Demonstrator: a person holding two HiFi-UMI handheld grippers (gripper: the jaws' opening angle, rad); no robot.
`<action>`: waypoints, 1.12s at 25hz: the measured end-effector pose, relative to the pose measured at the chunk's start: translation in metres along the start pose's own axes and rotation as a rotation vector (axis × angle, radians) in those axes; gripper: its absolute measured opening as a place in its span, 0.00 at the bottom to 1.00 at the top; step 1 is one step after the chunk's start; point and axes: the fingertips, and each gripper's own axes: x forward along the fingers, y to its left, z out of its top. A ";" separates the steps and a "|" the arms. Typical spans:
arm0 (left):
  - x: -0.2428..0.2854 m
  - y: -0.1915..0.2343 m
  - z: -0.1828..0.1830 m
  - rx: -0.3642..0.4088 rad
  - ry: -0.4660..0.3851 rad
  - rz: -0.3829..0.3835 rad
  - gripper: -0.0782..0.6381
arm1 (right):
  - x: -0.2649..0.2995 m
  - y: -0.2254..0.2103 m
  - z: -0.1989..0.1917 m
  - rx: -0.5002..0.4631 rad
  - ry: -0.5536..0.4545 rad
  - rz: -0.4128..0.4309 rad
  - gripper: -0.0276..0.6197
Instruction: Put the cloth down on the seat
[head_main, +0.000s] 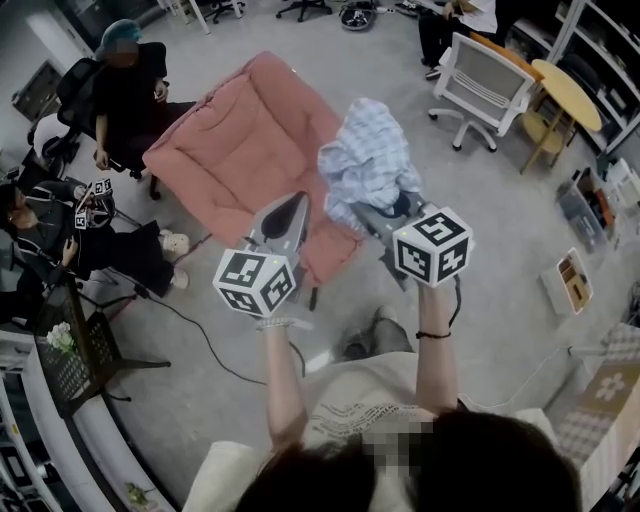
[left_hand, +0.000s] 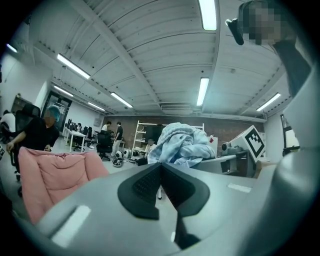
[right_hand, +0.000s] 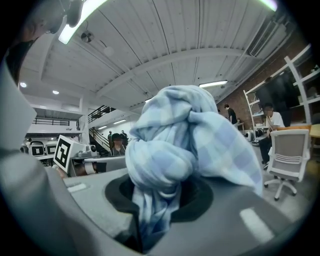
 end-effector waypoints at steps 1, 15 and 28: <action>0.002 0.001 -0.002 -0.005 0.005 -0.002 0.12 | 0.001 -0.002 -0.001 0.002 0.005 -0.002 0.22; 0.074 0.021 -0.021 -0.059 0.049 0.017 0.12 | 0.033 -0.077 -0.004 0.052 0.072 0.016 0.22; 0.156 0.060 -0.010 -0.076 0.026 0.129 0.12 | 0.086 -0.164 0.033 0.029 0.094 0.114 0.22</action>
